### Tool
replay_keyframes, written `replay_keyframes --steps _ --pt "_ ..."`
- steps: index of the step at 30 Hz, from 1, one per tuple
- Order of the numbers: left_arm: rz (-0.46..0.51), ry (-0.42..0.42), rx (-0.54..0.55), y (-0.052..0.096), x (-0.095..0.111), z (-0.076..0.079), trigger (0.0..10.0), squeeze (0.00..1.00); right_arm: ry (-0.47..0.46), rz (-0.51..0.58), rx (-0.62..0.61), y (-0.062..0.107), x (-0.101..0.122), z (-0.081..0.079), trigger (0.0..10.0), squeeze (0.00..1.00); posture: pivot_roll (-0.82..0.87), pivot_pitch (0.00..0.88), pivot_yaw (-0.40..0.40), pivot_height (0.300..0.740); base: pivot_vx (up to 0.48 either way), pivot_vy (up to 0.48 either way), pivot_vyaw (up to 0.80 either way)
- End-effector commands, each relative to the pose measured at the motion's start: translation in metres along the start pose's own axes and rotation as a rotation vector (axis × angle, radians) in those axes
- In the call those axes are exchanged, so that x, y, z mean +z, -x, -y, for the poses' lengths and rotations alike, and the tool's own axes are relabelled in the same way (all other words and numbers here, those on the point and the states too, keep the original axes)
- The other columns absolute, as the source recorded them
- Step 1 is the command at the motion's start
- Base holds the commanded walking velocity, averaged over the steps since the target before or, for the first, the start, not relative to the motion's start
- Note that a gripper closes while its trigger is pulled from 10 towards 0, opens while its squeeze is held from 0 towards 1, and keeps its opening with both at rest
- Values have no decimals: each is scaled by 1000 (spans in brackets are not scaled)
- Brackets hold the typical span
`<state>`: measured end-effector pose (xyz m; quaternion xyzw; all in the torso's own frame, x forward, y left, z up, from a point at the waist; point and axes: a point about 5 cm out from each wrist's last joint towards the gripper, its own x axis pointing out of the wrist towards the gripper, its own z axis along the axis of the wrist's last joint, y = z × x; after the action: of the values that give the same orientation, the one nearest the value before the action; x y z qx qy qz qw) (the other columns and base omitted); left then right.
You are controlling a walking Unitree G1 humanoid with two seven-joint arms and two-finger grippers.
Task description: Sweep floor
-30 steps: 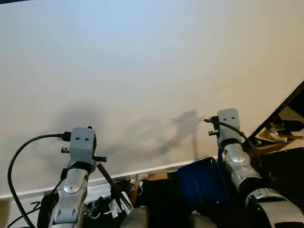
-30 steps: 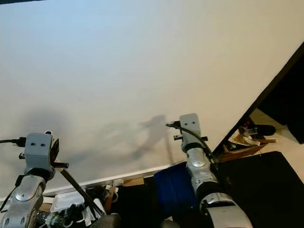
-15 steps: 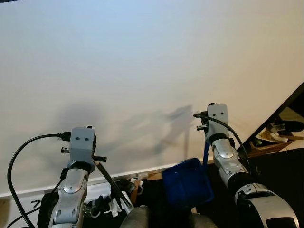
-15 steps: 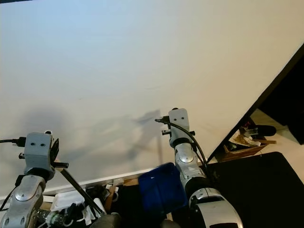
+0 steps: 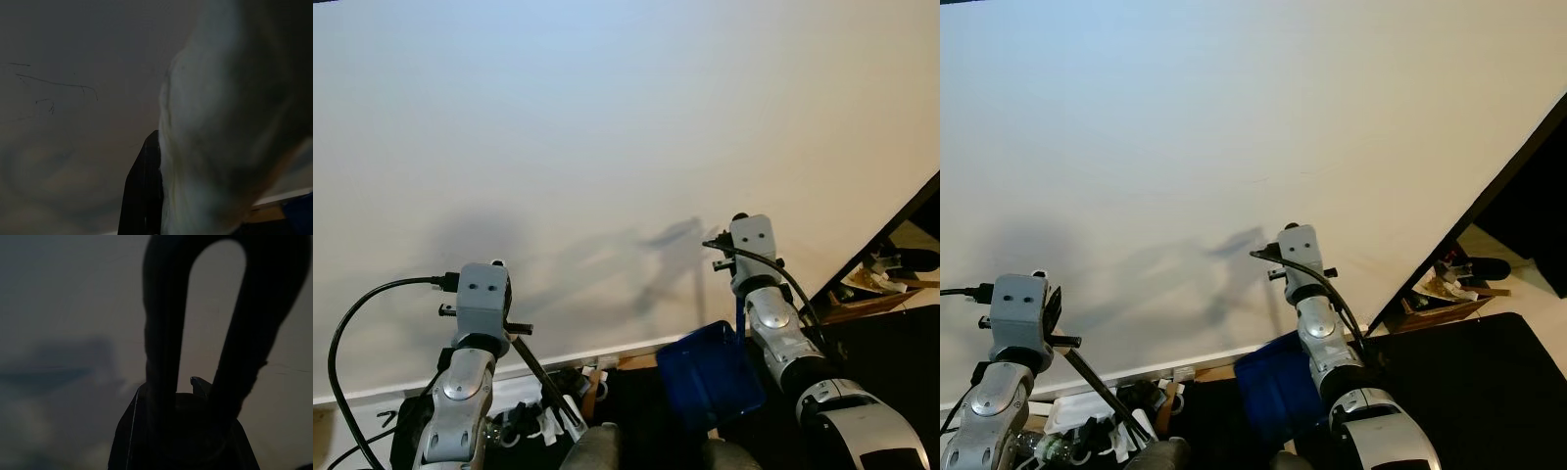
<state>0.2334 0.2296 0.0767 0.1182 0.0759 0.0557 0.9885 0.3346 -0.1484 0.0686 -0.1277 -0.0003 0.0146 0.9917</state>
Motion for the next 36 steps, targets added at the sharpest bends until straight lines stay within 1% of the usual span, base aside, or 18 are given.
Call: replay_keyframes --steps 1,6,8,17,21,25,27,30,31,35,36 --pt "5 -7 -5 2 2 -1 10000 0 -3 65 -27 -4 11 6 10000 0 231 87 10 740 0 0 0" --pt "9 -8 -13 0 3 1 10000 0 30 46 -31 -4 8 6 10000 0 239 84 14 740 0 0 0" --pt "8 -10 -11 1 3 -1 10000 0 49 46 -32 -3 7 4 10000 0 241 83 12 740 0 0 0" --pt "7 -16 -11 2 3 -2 10000 0 19 18 -40 -2 3 4 10000 0 248 83 19 740 0 0 0" --pt "9 -19 -14 3 4 -2 10000 0 5 8 -43 -4 3 1 10000 0 258 87 25 740 0 0 0" --pt "4 -28 -11 5 4 -6 10000 0 0 3 -25 -5 5 -8 10000 0 271 91 25 740 0 0 0" --pt "4 -28 -11 5 4 -6 10000 0 0 3 -25 -5 5 -8 10000 0 271 91 25 740 0 0 0" --pt "2 -28 -8 6 3 -6 10000 0 0 -7 -3 -4 4 -16 10000 0 276 93 25 740 0 0 0" --pt "2 -28 -8 6 3 -6 10000 0 0 -7 -3 -4 4 -16 10000 0 276 93 25 740 0 0 0" --pt "-3 -28 -8 8 3 -6 10000 0 -2 -18 30 -2 4 -29 10000 0 282 97 27 740 0 0 0" --pt "-3 -28 -8 8 3 -6 10000 0 -2 -18 30 -2 4 -29 10000 0 282 97 27 740 0 0 0"
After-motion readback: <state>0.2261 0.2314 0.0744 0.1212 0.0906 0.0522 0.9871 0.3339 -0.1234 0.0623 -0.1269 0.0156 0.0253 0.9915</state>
